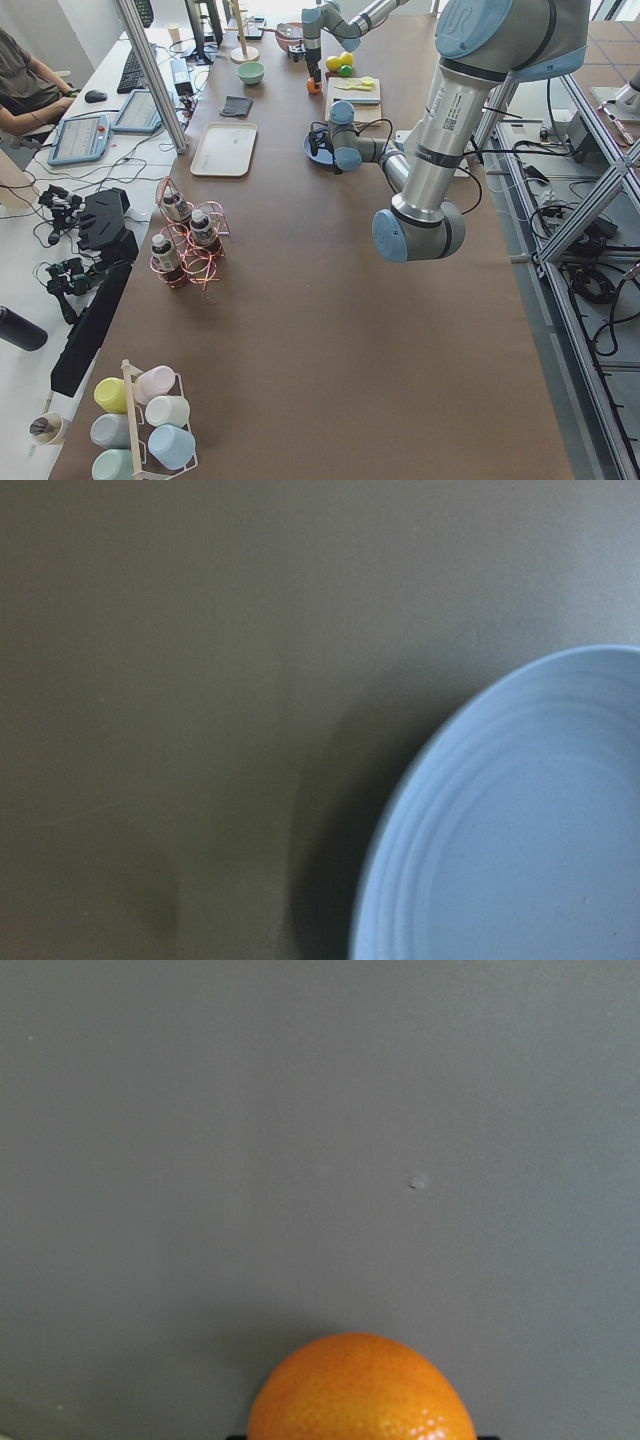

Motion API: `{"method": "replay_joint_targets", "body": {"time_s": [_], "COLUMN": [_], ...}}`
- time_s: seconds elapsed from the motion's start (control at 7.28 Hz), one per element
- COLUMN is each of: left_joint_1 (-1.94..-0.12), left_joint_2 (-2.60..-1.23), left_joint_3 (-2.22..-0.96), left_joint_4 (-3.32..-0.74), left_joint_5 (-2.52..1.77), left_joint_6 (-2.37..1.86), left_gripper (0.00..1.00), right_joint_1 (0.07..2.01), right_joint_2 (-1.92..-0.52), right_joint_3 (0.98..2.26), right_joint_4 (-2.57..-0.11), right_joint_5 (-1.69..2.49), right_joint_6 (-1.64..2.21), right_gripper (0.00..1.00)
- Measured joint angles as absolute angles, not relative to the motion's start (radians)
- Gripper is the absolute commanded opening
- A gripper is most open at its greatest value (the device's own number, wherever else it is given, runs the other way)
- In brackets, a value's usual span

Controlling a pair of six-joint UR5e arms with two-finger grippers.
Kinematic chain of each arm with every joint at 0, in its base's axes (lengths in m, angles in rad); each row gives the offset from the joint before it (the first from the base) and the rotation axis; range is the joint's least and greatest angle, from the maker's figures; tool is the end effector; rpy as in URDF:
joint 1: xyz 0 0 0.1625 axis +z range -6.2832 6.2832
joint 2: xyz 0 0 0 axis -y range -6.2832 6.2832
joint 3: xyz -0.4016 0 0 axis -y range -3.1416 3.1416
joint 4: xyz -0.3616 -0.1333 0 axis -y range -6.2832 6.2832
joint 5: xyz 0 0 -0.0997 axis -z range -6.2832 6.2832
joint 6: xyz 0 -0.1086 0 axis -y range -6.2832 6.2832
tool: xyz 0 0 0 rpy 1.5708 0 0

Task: Pick orange to plate
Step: 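Grasp and lift the orange with the right gripper while the left gripper releases the plate, then carry the orange with the right gripper and lower it onto the blue plate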

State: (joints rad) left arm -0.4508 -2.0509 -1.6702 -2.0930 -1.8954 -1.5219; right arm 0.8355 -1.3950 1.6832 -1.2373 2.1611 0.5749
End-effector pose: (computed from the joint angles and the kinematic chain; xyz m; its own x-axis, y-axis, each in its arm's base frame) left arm 0.5195 -0.3611 0.2783 0.4141 -0.1490 -0.8980 0.1368 0.9855 -0.1004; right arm -0.3153 -0.4571 0.4704 0.6311 -0.3417 0.6964 0.2409 0.9397 0.2428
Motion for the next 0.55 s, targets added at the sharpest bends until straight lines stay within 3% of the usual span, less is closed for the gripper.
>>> {"method": "replay_joint_targets", "body": {"time_s": [0.55], "left_joint_1": [-0.639], "left_joint_2": [-1.945], "left_joint_3": [-1.727], "left_joint_4": [-2.093], "left_joint_5": [-1.990], "left_joint_6": [-1.333], "left_gripper": [0.96], "right_joint_1": [0.713], "right_joint_2": [-1.170], "right_joint_3": [1.744], "right_joint_4": [-1.347], "right_joint_5": [2.112], "right_joint_6": [0.848], "right_gripper": [0.00]}}
